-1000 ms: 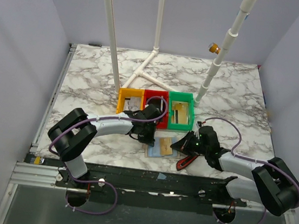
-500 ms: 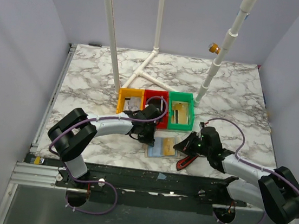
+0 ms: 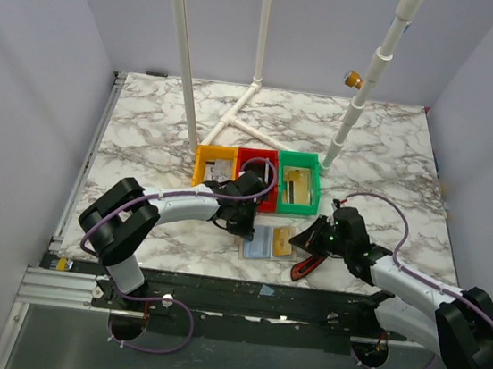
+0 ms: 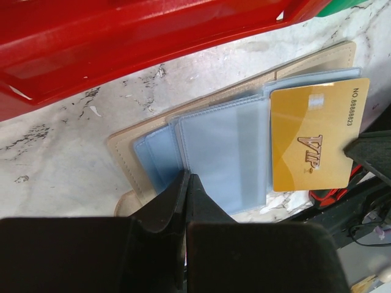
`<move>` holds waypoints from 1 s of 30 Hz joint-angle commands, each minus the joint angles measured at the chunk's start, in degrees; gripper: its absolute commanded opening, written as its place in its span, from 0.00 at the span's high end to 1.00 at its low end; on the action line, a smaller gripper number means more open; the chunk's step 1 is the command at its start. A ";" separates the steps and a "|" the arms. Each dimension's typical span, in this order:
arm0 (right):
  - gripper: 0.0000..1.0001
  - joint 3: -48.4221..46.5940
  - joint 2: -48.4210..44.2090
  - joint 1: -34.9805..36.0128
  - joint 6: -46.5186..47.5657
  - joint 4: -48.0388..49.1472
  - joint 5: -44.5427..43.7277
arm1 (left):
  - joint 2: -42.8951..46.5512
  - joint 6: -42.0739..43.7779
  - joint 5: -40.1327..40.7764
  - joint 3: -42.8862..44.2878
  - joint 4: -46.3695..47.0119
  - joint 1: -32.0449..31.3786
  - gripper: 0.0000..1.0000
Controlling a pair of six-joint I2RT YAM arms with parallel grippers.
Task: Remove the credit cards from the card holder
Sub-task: Remove the credit card from the card holder, then place the credit card in the storage box.
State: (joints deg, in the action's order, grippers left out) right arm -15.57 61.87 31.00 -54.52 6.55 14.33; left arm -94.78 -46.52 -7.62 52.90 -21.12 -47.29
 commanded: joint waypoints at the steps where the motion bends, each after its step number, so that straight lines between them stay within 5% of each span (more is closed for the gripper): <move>1: 0.99 -1.98 -1.13 -0.42 1.28 -2.94 -1.50 | -0.11 1.80 3.85 0.51 -4.45 0.56 1.00; 11: 0.99 -5.26 -0.94 -0.42 1.13 -4.04 0.46 | 3.46 2.22 3.31 3.23 -5.97 0.60 1.00; 20: 0.99 -8.25 -1.32 -0.42 0.63 -5.05 2.56 | 10.81 2.11 0.41 4.47 -6.70 1.29 0.44; 27: 0.99 -11.62 -2.00 -0.43 -0.79 -5.14 4.76 | 16.15 -0.13 -8.49 -0.05 0.00 5.00 0.21; 30: 0.99 -13.75 -1.74 -0.42 -1.25 -5.14 5.75 | 18.53 -1.38 -11.61 -1.67 2.94 6.33 0.19</move>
State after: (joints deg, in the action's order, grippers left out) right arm -25.82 60.82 30.98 -54.65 2.63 17.32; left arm -79.75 -45.98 -12.38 53.74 -23.46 -42.68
